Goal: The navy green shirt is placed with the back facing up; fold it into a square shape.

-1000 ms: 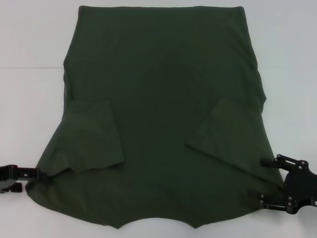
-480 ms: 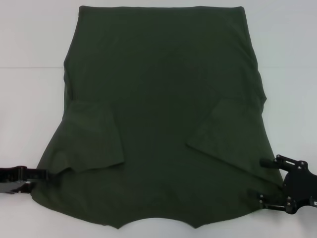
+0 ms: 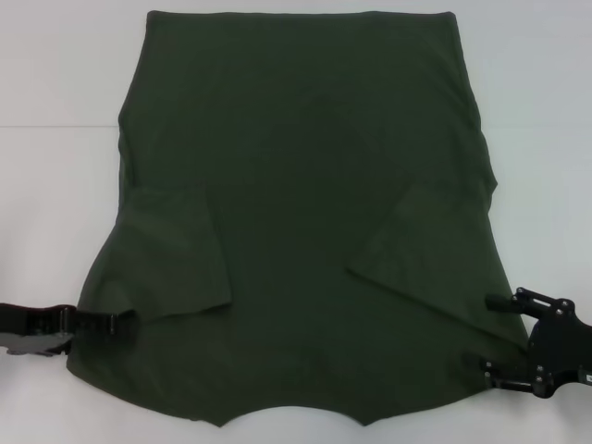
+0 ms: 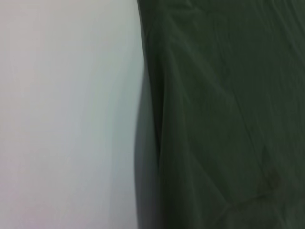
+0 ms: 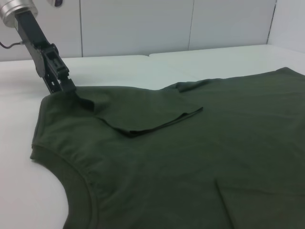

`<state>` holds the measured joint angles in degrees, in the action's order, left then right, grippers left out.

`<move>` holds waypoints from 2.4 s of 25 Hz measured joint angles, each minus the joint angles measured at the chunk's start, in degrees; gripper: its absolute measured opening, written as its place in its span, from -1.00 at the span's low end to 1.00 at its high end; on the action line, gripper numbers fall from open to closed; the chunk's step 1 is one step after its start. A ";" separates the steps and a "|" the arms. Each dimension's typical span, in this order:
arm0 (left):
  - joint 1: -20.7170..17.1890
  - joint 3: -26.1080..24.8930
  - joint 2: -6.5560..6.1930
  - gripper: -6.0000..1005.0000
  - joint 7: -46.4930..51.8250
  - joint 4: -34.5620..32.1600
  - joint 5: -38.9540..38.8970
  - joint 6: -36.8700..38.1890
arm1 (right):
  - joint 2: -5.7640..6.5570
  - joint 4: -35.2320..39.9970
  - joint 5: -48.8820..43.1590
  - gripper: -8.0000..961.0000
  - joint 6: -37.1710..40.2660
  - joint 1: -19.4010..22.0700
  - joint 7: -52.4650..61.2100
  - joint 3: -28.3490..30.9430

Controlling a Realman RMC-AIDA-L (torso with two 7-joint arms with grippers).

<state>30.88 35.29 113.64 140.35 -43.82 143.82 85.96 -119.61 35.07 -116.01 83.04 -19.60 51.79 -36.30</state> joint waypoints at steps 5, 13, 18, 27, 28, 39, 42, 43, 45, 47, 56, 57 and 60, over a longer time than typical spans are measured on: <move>0.00 2.72 0.16 0.65 0.30 -0.47 0.30 -0.53 | 0.00 0.00 0.00 0.81 0.23 0.00 0.12 0.38; 0.04 4.38 0.46 0.08 0.08 -0.95 0.98 -1.99 | 0.00 0.00 0.00 0.80 0.32 0.06 0.15 0.53; 0.06 4.15 0.43 -0.16 0.01 -1.01 1.06 -2.01 | 0.00 -0.06 0.01 0.80 0.41 0.27 0.80 0.53; -0.05 4.03 0.05 -0.75 -0.36 -0.96 0.59 -1.43 | 0.67 4.16 0.41 0.80 3.29 -0.22 19.57 1.47; -0.07 4.01 0.03 -0.78 -0.51 -0.92 0.59 -1.38 | 0.83 5.80 0.41 0.80 4.35 -0.37 24.34 1.59; -0.34 3.69 -0.11 -0.91 -2.16 -1.00 -0.15 -0.63 | 8.96 17.58 -14.58 0.80 14.08 -10.11 88.45 2.19; -0.19 2.81 -0.13 -0.91 -3.03 -1.00 -0.37 -0.34 | 9.67 16.33 -22.79 0.80 14.69 -13.14 92.35 2.21; -0.08 2.62 -0.13 -0.91 -3.31 -0.99 -0.38 -0.28 | 9.67 16.37 -25.77 0.80 14.71 -13.89 92.92 2.21; 0.13 2.53 -0.15 -0.91 -3.55 -0.97 -0.39 -0.22 | 9.57 16.60 -31.00 0.80 14.70 -15.18 93.76 2.17; 0.39 2.51 -0.36 -0.91 -3.57 -0.98 -0.39 -0.07 | 9.37 16.54 -34.69 0.80 14.43 -16.35 94.00 2.03; 0.76 2.41 -0.55 -0.91 -3.64 -0.99 -0.39 0.38 | 8.34 12.26 -37.44 0.80 12.01 -17.66 93.55 0.90; 0.76 2.41 -0.55 -0.91 -3.67 -1.00 -0.39 0.38 | 8.33 11.60 -37.46 0.80 11.58 -17.68 93.43 0.71; 0.74 2.41 -0.53 -0.91 -3.71 -1.01 -0.39 0.37 | 8.27 10.50 -37.22 0.80 11.14 -17.77 92.72 0.32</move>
<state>31.61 37.70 113.11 136.64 -44.83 143.43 86.32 -111.35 45.57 -153.23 94.18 -37.37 144.51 -35.97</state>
